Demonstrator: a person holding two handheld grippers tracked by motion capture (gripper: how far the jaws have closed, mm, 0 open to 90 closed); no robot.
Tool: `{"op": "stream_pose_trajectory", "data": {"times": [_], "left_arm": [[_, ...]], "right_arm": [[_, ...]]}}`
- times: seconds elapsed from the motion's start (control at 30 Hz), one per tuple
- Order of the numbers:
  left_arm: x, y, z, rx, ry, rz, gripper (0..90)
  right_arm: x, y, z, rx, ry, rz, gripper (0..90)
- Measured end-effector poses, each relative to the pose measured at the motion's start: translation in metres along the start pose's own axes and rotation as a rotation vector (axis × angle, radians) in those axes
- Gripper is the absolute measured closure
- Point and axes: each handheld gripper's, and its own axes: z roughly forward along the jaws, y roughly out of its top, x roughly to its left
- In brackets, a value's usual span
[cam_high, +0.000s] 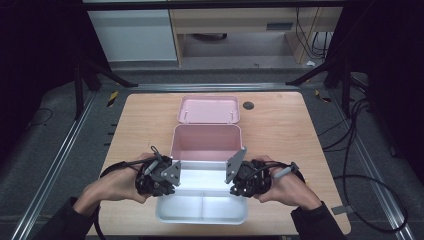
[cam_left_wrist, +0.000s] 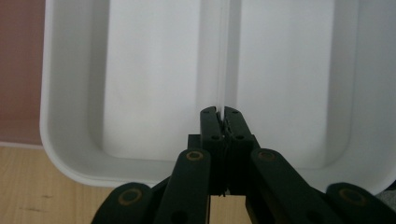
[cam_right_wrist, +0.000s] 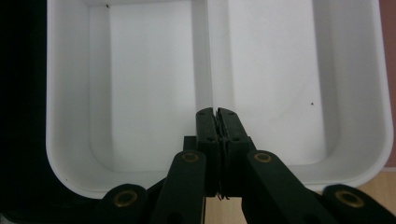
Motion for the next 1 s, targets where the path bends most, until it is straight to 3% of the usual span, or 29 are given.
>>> {"op": "stream_pose_trajectory", "data": {"times": [0.3,0.6,0.73,1.0], "left_arm": [[-0.022,-0.008,0.025,-0.016,-0.046,-0.005,88.8],[-0.024,-0.018,0.054,-0.025,-0.103,-0.035,88.8],[-0.020,-0.022,0.070,-0.024,-0.110,-0.044,88.7],[0.000,-0.032,0.110,-0.008,-0.111,-0.073,87.2]], "right_arm": [[0.020,-0.014,0.022,-0.008,0.046,0.001,89.0],[0.023,-0.024,0.043,-0.006,0.081,0.014,89.0],[0.020,-0.029,0.058,0.001,0.096,0.024,88.9],[0.005,-0.044,0.097,0.009,0.087,0.063,88.7]]}}
